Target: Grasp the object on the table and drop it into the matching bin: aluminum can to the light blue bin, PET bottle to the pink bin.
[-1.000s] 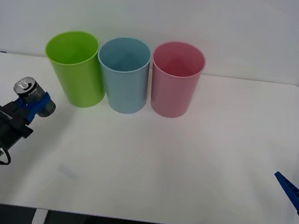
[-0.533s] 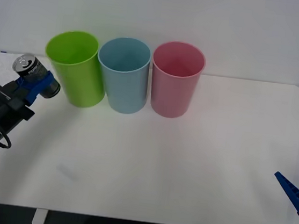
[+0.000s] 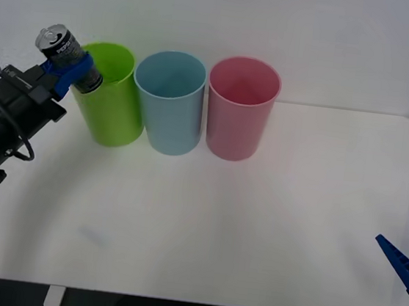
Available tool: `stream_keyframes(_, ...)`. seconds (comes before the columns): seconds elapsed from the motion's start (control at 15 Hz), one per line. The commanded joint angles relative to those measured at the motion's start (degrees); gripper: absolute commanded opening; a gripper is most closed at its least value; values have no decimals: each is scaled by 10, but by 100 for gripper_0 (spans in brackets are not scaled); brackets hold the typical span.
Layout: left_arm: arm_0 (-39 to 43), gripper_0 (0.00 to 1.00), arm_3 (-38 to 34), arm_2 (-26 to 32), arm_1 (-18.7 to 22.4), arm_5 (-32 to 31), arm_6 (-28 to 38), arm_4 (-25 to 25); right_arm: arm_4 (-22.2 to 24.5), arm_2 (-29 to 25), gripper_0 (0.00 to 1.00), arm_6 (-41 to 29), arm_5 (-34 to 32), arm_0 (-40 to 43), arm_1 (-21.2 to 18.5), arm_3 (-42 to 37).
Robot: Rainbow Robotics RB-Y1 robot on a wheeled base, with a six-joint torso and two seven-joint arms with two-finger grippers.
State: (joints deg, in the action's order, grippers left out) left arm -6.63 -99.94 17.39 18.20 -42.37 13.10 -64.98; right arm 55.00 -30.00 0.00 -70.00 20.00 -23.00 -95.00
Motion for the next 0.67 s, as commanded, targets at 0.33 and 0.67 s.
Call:
stream_keyframes(0.33,-95,0,47,-53,-14,55,25,-97,0,0,100,0,0,0,0,0)
stream_keyframes(0.67,-180,0,136,-54,-44,55,19,-172,0,0,100,0,0,0,0,0)
